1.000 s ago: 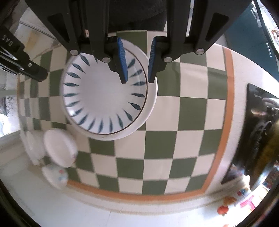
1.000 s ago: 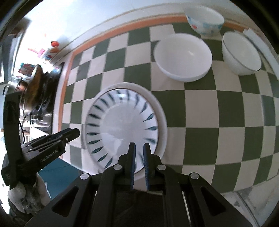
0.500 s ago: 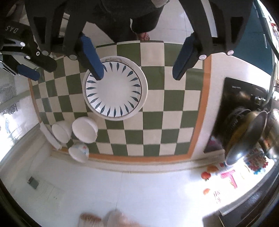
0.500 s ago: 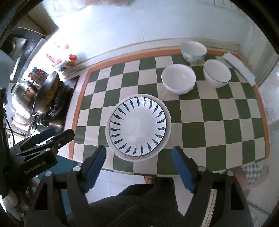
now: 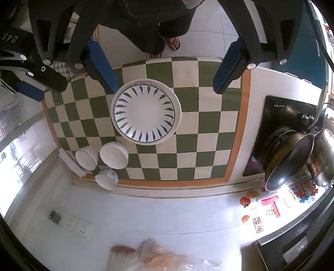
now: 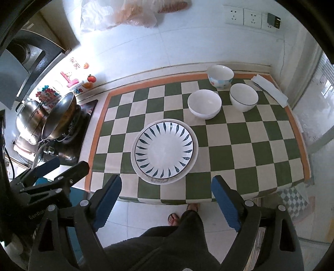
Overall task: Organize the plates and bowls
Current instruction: 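Open both grippers, lift away, and move toward the white bowls, then pinch the rim of a plain white bowl with both grippers, then lift the white bowl with both grippers and carry it toward the blue-rimmed bowl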
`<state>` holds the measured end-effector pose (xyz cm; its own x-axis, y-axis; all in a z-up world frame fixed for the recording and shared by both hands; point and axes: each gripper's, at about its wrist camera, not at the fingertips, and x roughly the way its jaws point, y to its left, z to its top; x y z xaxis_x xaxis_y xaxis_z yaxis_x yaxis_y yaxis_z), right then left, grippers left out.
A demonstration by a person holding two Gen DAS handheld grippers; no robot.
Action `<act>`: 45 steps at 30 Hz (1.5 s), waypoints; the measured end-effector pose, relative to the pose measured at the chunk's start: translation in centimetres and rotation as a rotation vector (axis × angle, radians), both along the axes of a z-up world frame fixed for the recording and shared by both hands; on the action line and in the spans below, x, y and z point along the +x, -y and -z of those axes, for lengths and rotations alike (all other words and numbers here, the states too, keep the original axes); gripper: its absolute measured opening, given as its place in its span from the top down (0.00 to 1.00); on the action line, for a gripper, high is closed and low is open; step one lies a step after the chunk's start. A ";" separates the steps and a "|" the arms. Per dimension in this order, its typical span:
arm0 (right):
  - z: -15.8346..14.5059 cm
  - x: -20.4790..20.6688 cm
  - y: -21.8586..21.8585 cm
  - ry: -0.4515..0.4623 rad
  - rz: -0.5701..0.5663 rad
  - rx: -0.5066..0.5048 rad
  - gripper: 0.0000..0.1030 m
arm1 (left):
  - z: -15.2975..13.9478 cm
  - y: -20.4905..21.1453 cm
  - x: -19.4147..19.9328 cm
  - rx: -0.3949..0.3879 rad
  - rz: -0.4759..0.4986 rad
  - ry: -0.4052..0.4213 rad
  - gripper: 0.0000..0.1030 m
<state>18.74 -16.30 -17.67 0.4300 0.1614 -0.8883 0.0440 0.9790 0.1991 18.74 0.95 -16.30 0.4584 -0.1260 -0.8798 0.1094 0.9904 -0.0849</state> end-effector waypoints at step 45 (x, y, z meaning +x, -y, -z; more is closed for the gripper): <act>24.9 32.5 17.9 -0.370 0.047 0.219 0.89 | 19.6 17.9 30.5 -0.039 0.047 -0.462 0.81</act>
